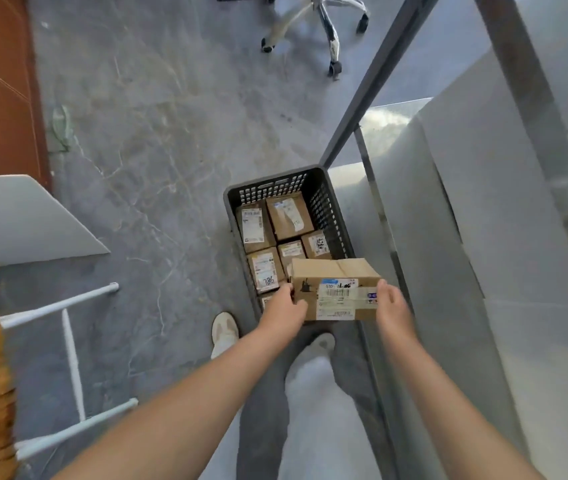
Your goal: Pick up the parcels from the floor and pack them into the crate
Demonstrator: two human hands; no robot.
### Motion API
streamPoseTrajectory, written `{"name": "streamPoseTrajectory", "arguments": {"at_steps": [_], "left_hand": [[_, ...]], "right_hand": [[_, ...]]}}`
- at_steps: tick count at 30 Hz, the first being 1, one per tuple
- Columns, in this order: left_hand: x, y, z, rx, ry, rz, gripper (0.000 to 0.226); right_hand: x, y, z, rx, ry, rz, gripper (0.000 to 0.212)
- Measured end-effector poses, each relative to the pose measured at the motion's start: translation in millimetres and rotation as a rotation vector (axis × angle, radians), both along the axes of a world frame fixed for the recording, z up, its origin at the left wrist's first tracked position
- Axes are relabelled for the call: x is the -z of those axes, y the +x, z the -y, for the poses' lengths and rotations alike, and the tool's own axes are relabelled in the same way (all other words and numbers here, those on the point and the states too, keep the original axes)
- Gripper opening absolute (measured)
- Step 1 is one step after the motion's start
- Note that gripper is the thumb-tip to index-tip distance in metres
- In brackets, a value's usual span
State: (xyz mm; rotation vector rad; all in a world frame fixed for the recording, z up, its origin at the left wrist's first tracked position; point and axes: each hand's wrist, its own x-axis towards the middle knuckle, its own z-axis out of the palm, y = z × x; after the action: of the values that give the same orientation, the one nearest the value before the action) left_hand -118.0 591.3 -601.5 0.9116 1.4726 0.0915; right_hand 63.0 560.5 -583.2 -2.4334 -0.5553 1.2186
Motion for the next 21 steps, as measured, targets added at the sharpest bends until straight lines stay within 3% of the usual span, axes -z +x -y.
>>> {"name": "streamPoseTrajectory", "arguments": {"at_steps": [9,13,16,21], "left_hand": [[188,71,-11,-0.301,-0.253,-0.053,0.028],[250,79,-5,-0.523,-0.41,-0.08,0.021],[280,78,3,-0.569,-0.454,-0.062,0.007],[310,71,23,-0.58,-0.465,-0.124,0.033]], "right_hand": [[174,65,-30,-0.332,-0.154,0.031,0.039],[218,53,-35,-0.618,-0.161,0.292,0.03],[241,35,-38,-0.75,-0.19,0.393,0.035],[266,20,-31,-0.821,-0.374,0.341,0.051]]}}
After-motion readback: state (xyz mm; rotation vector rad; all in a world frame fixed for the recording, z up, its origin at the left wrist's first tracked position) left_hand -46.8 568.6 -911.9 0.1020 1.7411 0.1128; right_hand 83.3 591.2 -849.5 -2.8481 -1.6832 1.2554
